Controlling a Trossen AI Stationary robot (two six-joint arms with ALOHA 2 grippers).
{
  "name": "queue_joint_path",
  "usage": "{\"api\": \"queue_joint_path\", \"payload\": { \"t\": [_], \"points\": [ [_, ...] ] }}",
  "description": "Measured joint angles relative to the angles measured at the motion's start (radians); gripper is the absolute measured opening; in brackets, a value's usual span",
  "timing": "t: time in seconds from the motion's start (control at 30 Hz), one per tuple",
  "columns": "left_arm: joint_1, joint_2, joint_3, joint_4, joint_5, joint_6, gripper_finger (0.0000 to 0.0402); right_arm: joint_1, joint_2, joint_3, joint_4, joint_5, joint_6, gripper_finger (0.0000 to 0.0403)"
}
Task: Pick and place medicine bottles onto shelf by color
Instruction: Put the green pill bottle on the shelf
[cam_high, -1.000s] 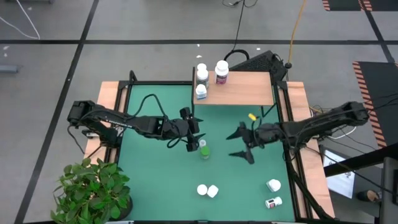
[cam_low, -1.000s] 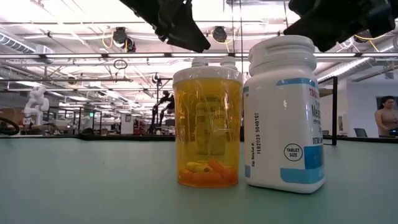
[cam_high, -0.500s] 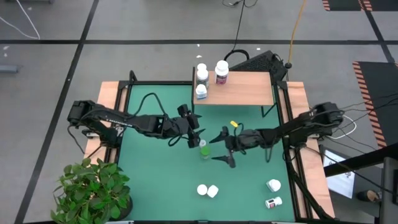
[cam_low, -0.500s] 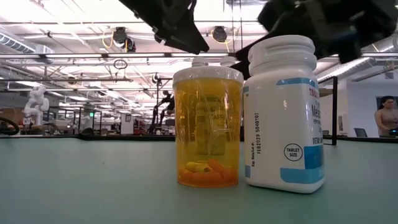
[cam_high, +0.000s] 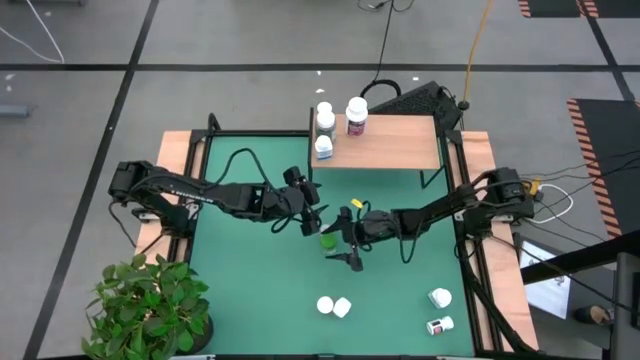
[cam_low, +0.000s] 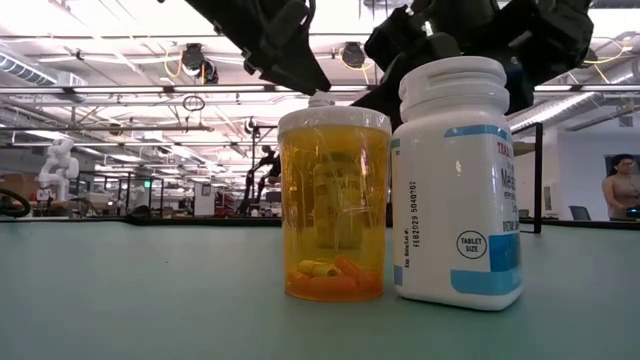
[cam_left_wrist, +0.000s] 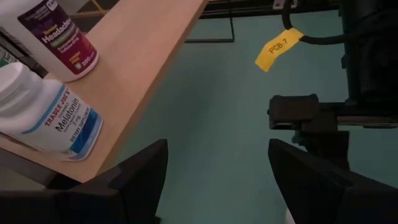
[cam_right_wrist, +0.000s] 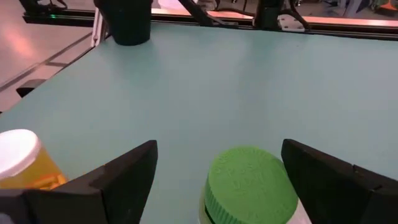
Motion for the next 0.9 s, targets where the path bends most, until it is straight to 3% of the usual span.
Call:
{"api": "queue_joint_path", "payload": {
  "t": [0.2,0.4,0.57,0.73,0.9],
  "points": [
    [0.0,0.0,0.0,0.0,0.0,0.001,0.028,-0.001,0.001,0.0,-0.006,0.019,-0.003,0.0304],
    [0.0,0.0,0.0,-0.009,0.0,0.001,0.028,0.001,-0.003,-0.002,0.005,0.0,-0.046,0.0299],
    [0.0,0.0,0.0,-0.016,0.0,0.0,0.028,0.004,-0.044,-0.005,0.008,-0.036,-0.077,0.0318],
    [0.0,0.0,0.0,-0.019,0.0,-0.001,0.028,-0.006,-0.061,-0.004,-0.004,-0.006,-0.096,0.035],
    [0.0,0.0,0.0,-0.018,0.0,0.0,0.028,-0.024,-0.061,-0.004,-0.076,-0.008,-0.076,0.0356]
  ]
}}
